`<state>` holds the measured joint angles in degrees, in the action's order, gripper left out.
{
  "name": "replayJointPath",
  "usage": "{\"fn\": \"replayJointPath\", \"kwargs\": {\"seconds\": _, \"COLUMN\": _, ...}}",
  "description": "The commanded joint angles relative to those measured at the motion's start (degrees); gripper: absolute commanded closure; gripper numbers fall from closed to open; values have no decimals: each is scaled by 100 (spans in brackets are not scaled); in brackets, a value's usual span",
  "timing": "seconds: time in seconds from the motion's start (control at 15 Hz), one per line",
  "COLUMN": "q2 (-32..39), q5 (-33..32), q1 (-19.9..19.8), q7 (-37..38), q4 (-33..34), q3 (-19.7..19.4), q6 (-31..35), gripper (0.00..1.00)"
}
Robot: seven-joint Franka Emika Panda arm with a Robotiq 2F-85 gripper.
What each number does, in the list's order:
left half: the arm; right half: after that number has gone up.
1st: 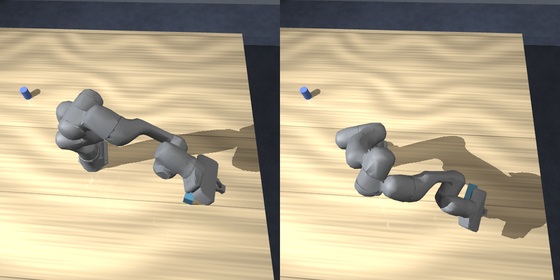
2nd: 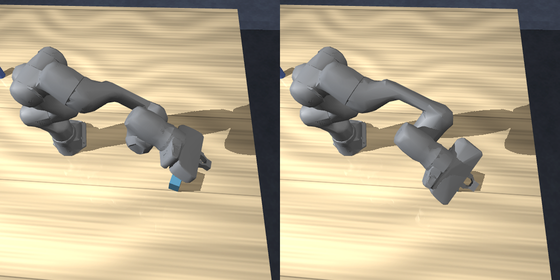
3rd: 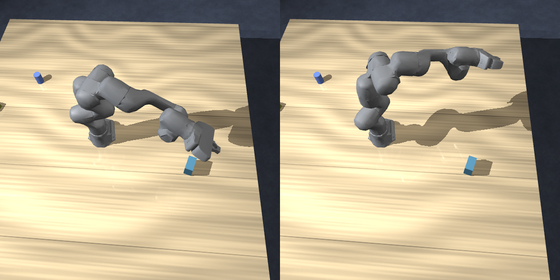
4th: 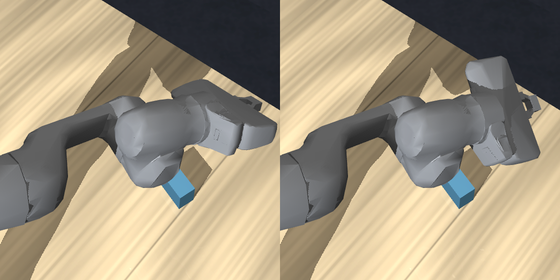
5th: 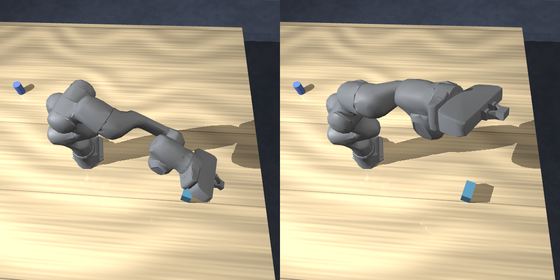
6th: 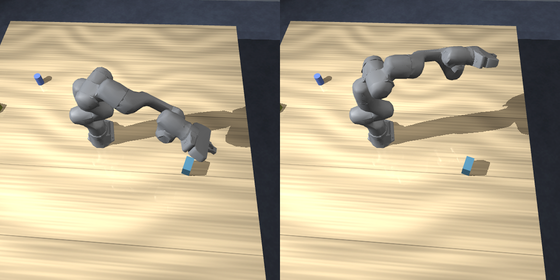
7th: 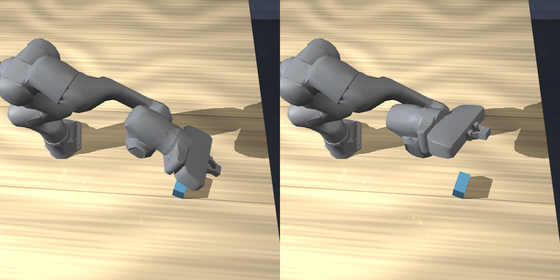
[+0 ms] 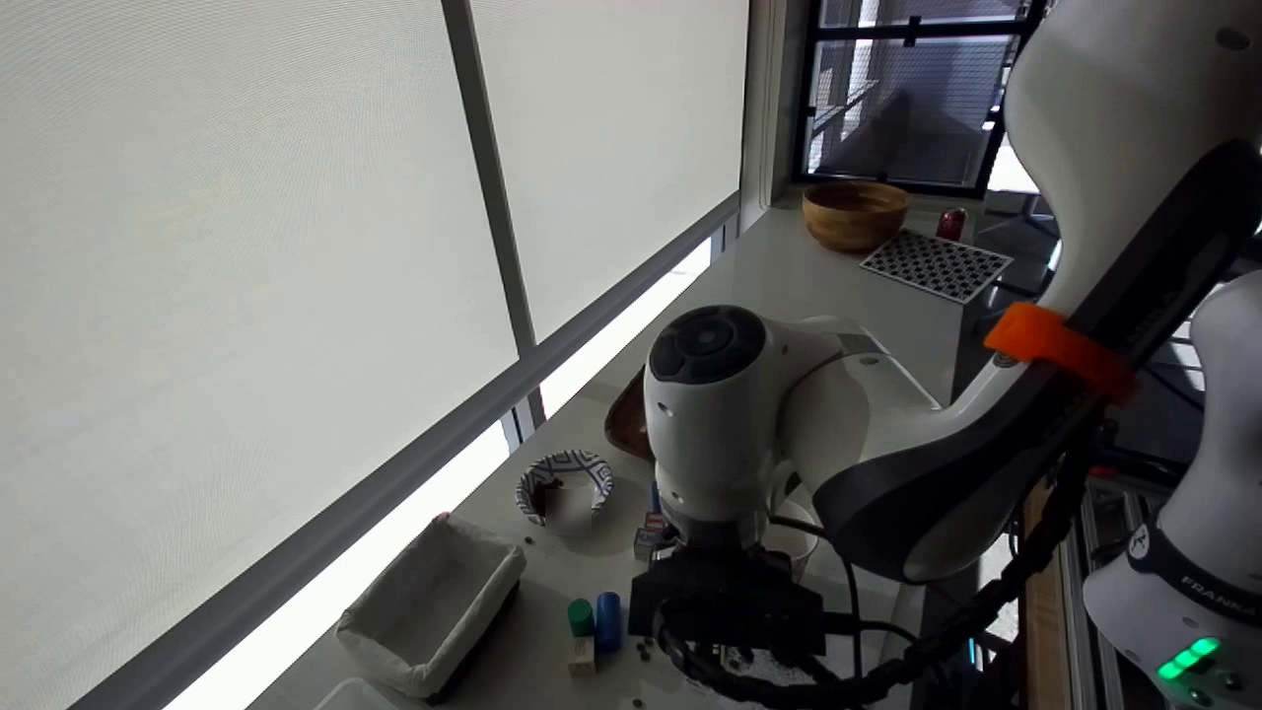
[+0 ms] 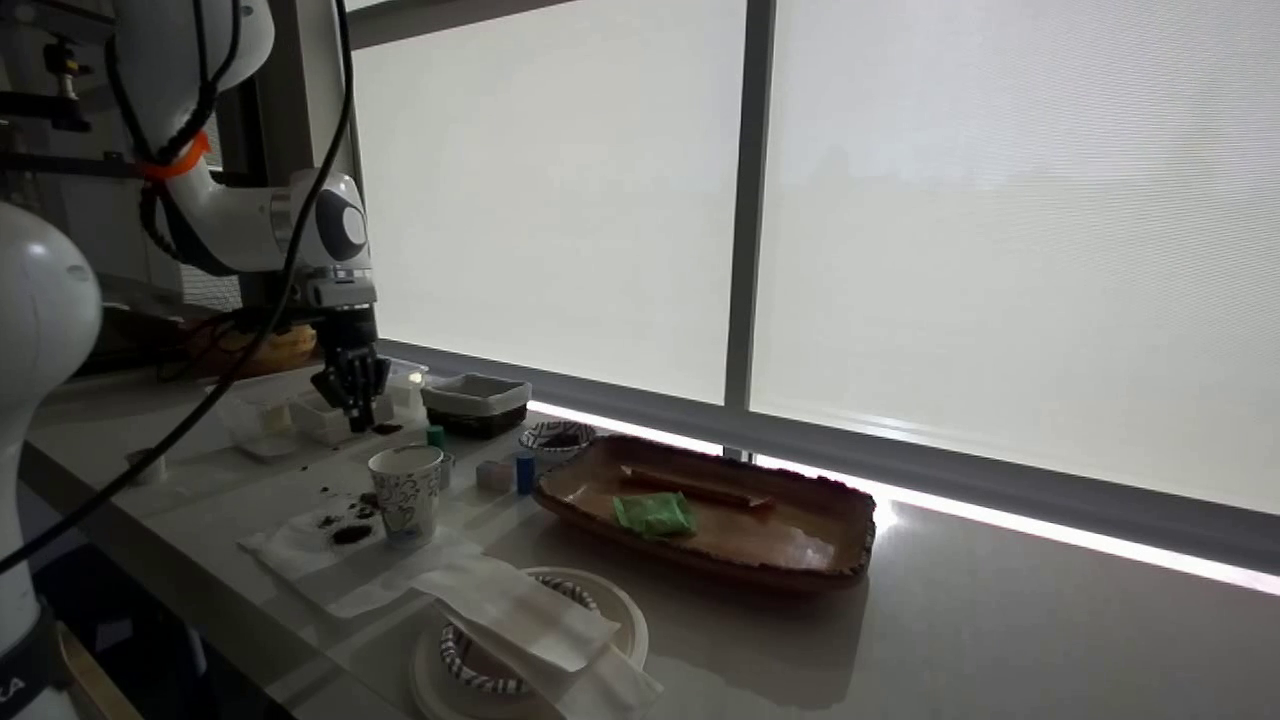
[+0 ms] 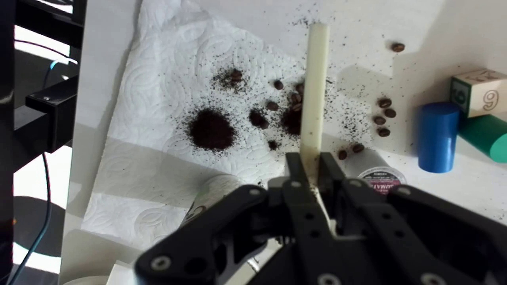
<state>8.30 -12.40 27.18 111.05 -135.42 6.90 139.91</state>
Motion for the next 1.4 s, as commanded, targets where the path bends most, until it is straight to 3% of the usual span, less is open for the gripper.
{"fn": "replayJointPath", "kwargs": {"seconds": 0.0, "q2": -813, "q5": 33, "q1": -346, "q7": 191, "q4": -615, "q3": 298, "q6": -28, "gripper": 96}}
{"fn": "replayJointPath", "kwargs": {"seconds": 0.33, "q2": -1582, "q5": 197, "q1": -806, "q7": -5, "q4": -1212, "q3": 515, "q6": 133, "gripper": 96}}
{"fn": "replayJointPath", "kwargs": {"seconds": 0.6, "q2": -1818, "q5": 676, "q1": -1059, "q7": -652, "q4": -1497, "q3": 530, "q6": 473, "gripper": 96}}
{"fn": "replayJointPath", "kwargs": {"seconds": 0.87, "q2": -1821, "q5": 1953, "q1": -1104, "q7": -2040, "q4": -1712, "q3": 392, "q6": 989, "gripper": 96}}
{"fn": "replayJointPath", "kwargs": {"seconds": 1.33, "q2": -1870, "q5": 3736, "q1": -1204, "q7": -3793, "q4": -1782, "q3": 269, "q6": 759, "gripper": 96}}
